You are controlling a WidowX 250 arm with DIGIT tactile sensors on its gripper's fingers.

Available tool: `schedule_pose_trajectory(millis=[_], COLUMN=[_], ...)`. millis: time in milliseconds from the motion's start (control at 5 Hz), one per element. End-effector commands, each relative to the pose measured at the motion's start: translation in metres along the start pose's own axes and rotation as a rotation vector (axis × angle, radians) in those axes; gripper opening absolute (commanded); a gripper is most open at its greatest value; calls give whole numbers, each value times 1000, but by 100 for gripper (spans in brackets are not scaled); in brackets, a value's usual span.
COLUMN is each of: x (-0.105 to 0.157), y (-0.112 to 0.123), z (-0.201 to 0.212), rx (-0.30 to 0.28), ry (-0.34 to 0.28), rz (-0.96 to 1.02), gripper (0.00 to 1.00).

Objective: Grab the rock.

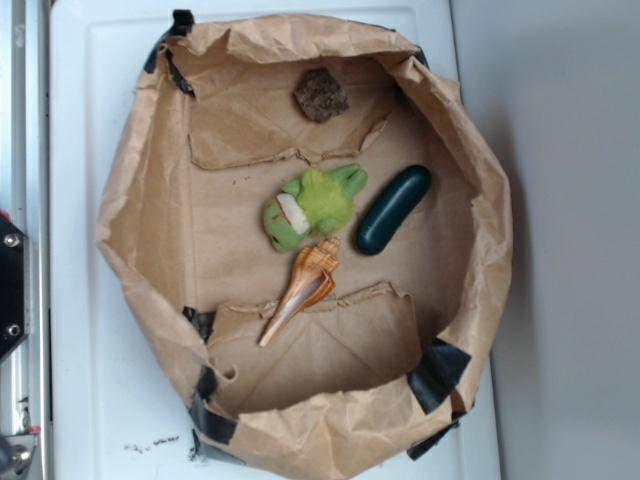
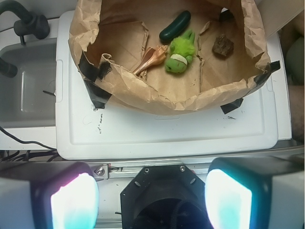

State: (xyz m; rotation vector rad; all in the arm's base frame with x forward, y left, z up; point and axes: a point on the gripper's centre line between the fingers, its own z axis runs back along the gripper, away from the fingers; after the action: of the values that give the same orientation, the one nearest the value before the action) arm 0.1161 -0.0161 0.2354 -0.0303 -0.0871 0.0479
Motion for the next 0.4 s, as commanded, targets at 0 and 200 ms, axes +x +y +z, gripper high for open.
schedule_pose_trajectory(millis=[0, 200], x=[64, 111], y=[-10, 1], z=[-14, -37], rx=[-1, 22], ry=[-57, -85], rz=[58, 120], gripper=[100, 100])
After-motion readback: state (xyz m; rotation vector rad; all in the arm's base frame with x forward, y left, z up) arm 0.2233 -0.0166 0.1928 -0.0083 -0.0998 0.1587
